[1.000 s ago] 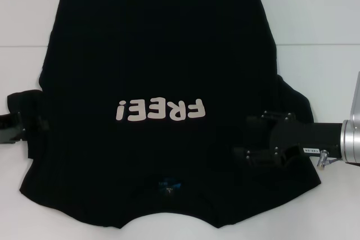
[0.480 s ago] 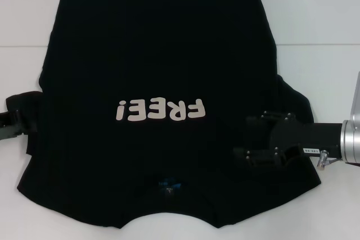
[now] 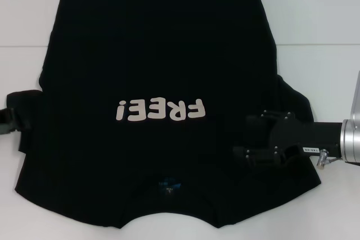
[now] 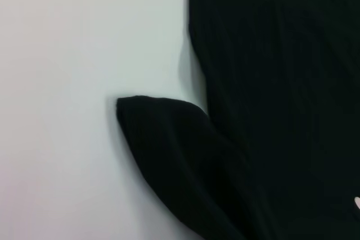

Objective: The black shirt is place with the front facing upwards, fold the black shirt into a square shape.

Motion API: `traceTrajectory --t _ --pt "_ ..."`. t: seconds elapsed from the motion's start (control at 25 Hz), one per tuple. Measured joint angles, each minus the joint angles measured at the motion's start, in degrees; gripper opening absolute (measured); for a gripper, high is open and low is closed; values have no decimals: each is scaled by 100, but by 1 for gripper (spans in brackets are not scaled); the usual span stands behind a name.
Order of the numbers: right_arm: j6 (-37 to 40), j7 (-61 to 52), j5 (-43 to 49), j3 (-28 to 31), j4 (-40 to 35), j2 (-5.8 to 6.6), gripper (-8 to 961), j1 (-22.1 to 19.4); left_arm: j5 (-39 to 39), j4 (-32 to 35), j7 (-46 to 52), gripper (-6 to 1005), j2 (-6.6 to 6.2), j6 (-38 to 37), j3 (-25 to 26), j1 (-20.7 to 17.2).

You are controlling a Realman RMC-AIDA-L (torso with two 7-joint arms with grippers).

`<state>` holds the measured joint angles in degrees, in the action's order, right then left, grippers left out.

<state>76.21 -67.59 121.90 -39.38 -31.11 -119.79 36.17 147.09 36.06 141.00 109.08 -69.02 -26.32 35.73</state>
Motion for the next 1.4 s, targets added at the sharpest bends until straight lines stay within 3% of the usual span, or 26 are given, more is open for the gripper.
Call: traceTrajectory --t 0.36,0.84,1.4 --pt "0 -2 -9 0 -9 0 869 4 17 435 71 5 -110 -56 39 -87" --pt "0 -44 -9 0 -9 0 867 4 450 558 139 6 -259 -37 48 136" --pt "0 -45 -13 0 -8 -8 864 4 453 735 282 7 -299 -408 114 209"
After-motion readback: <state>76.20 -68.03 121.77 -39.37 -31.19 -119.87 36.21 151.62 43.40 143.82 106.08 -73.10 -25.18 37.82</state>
